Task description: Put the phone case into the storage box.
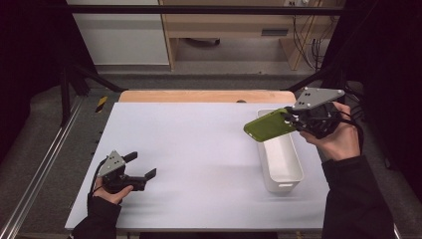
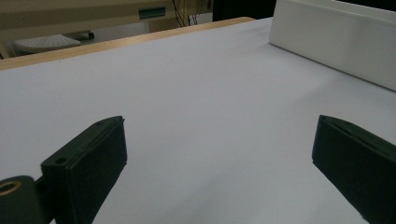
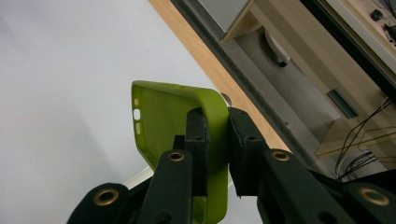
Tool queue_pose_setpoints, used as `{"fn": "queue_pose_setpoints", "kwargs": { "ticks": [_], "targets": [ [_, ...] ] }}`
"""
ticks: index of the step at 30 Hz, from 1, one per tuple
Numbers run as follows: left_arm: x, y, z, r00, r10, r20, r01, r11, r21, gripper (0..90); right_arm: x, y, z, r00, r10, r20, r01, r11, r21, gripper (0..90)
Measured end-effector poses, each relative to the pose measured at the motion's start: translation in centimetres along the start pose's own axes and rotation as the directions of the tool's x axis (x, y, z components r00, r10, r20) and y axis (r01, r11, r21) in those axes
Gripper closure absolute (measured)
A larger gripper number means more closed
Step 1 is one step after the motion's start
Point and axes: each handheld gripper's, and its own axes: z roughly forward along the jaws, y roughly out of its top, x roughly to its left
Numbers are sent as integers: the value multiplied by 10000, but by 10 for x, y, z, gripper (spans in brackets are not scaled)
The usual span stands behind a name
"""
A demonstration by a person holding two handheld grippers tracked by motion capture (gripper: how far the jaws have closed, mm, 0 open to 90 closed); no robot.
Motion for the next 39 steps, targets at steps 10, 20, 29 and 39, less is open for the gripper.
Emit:
{"fn": "queue_pose_setpoints", "kwargs": {
  "ticks": [10,20,29,39],
  "targets": [
    [0,0,0,10000,17,24,-17,10000,10,31,-6,-2,3,9993,-295,248,289,9993,235,792],
    [-1,0,1,10000,65,45,-65,10000,53,31,-12,-6,8,9970,-629,446,607,9970,480,792],
    [-1,-1,1,9999,86,84,-87,9999,50,31,-17,-5,11,9933,-973,620,925,9927,770,791],
    [-1,-1,2,9999,100,127,-101,9999,110,32,-21,-6,21,9878,-1413,661,1338,9852,1068,791]
  ]
}}
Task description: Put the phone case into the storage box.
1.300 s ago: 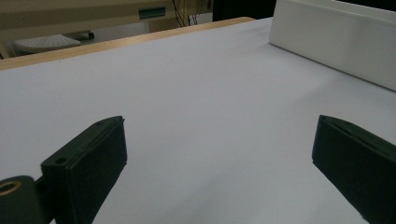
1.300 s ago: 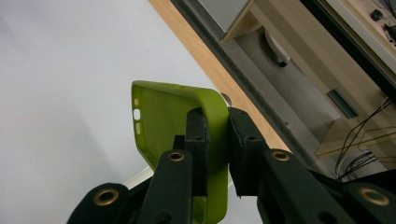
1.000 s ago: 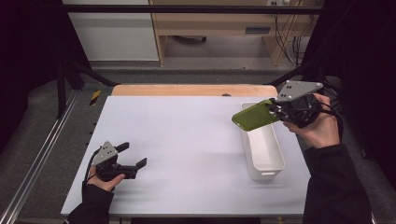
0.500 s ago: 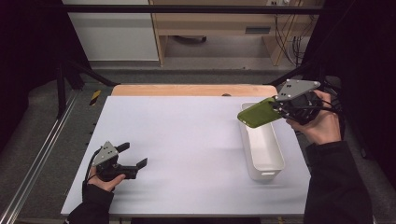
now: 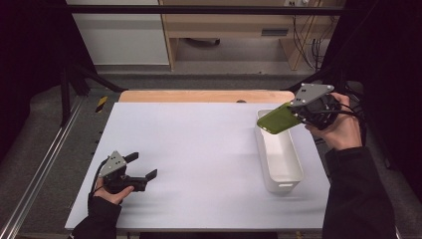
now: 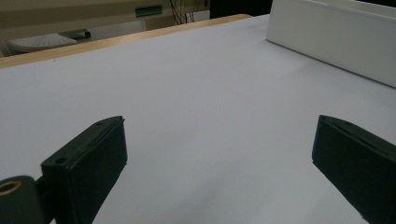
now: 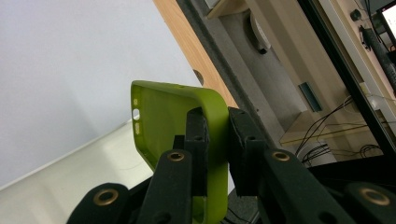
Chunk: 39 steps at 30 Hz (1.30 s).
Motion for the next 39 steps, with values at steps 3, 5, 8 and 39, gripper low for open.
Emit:
{"fn": "queue_pose_setpoints", "kwargs": {
  "ticks": [3,5,8,39],
  "targets": [
    [0,0,0,10000,7,-5,-7,10000,11,32,-1,-1,3,10000,-28,1,28,10000,0,791],
    [0,0,0,10000,8,-8,-8,10000,20,31,-3,-3,4,9999,-109,94,108,9999,31,791],
    [0,0,1,10000,21,10,-21,10000,35,32,-5,-4,6,9997,-192,139,190,9997,118,790],
    [0,-2,3,9999,132,89,-133,9998,124,32,-4,-3,41,9743,-2229,-312,2250,9680,1116,787]
  ]
}}
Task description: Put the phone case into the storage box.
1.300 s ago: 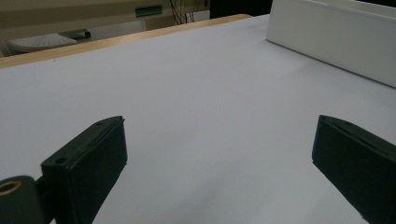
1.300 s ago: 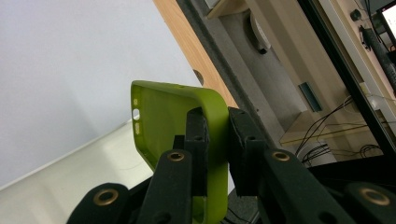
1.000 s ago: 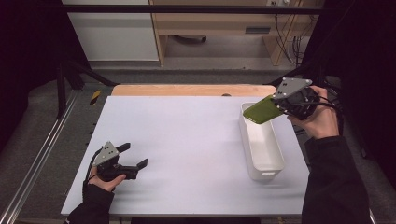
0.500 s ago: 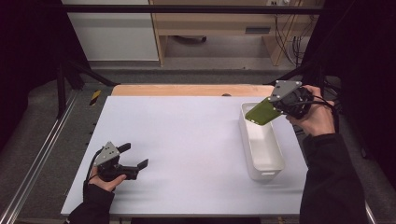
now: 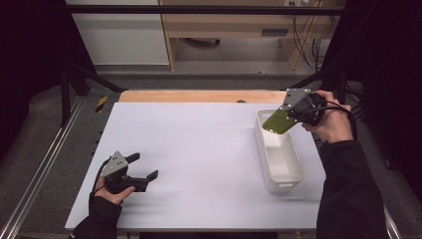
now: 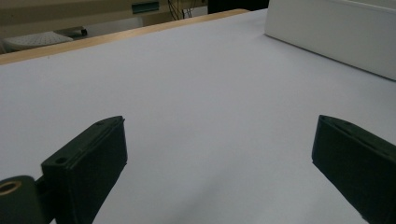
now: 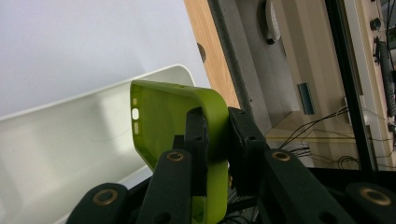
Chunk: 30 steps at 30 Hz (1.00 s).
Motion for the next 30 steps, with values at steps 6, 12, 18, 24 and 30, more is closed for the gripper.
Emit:
{"fn": "queue_pose_setpoints", "kwargs": {
  "ticks": [6,12,18,24,30],
  "targets": [
    [0,0,0,10000,27,15,-27,10000,32,32,0,1,7,9994,-334,-86,335,9993,164,787],
    [0,-1,1,10000,36,15,-36,10000,65,32,-2,2,14,9974,-712,-120,716,9970,300,786],
    [0,-1,1,10000,44,30,-44,9999,95,33,-4,2,21,9942,-1048,-224,1056,9935,425,786],
    [0,-2,2,10000,28,54,-29,9999,125,33,-7,3,26,9914,-1279,-288,1290,9907,432,786],
    [1,-2,3,10000,21,74,-22,9999,172,33,-12,3,31,9886,-1476,-298,1490,9874,526,793]
  ]
}}
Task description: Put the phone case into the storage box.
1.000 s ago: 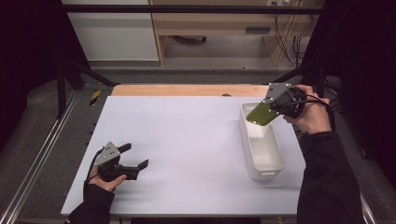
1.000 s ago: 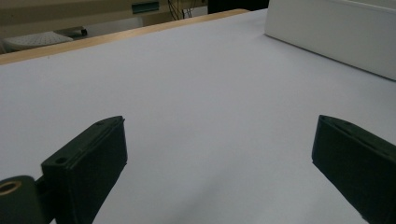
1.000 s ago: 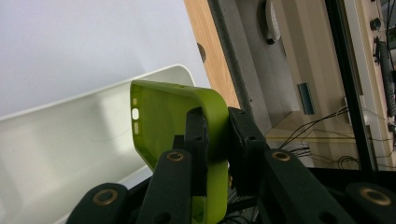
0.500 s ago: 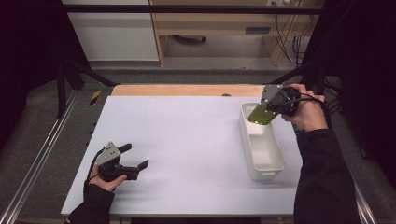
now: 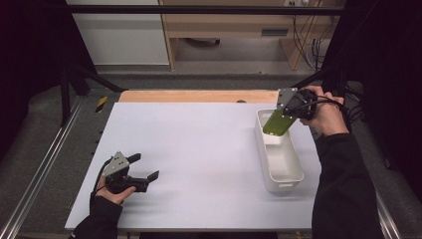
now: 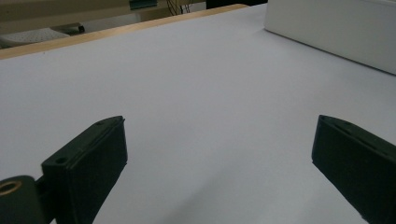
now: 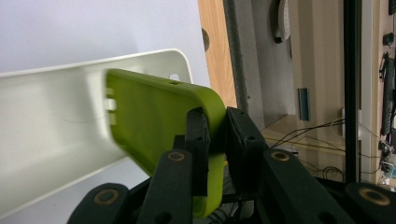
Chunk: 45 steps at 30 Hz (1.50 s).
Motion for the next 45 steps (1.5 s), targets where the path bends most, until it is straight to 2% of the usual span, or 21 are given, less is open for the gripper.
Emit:
{"fn": "queue_pose_setpoints", "kwargs": {
  "ticks": [8,12,14,17,30,41,45],
  "targets": [
    [0,-1,2,10000,10,33,-10,9999,106,33,-1,-1,12,9991,18,-421,-8,9997,248,843],
    [0,-1,2,10000,18,30,-19,9999,108,33,0,-2,18,9996,-28,-281,40,9992,398,878],
    [0,-1,2,10000,25,26,-25,10000,80,33,0,-2,19,9994,-86,-346,97,9995,316,881],
    [0,-1,2,10000,16,26,-16,9999,102,33,2,0,23,9990,-153,-430,172,9988,465,878],
    [0,-3,3,10000,8,16,-8,9999,154,33,-2,6,34,9992,-149,367,131,9987,492,878],
    [1,-4,4,10000,19,5,-19,9997,228,33,-2,8,52,9934,-305,1109,235,9977,640,876],
    [1,-4,4,10000,24,4,-24,9997,229,33,-1,9,62,9927,-290,1169,214,9976,658,877]
  ]
}}
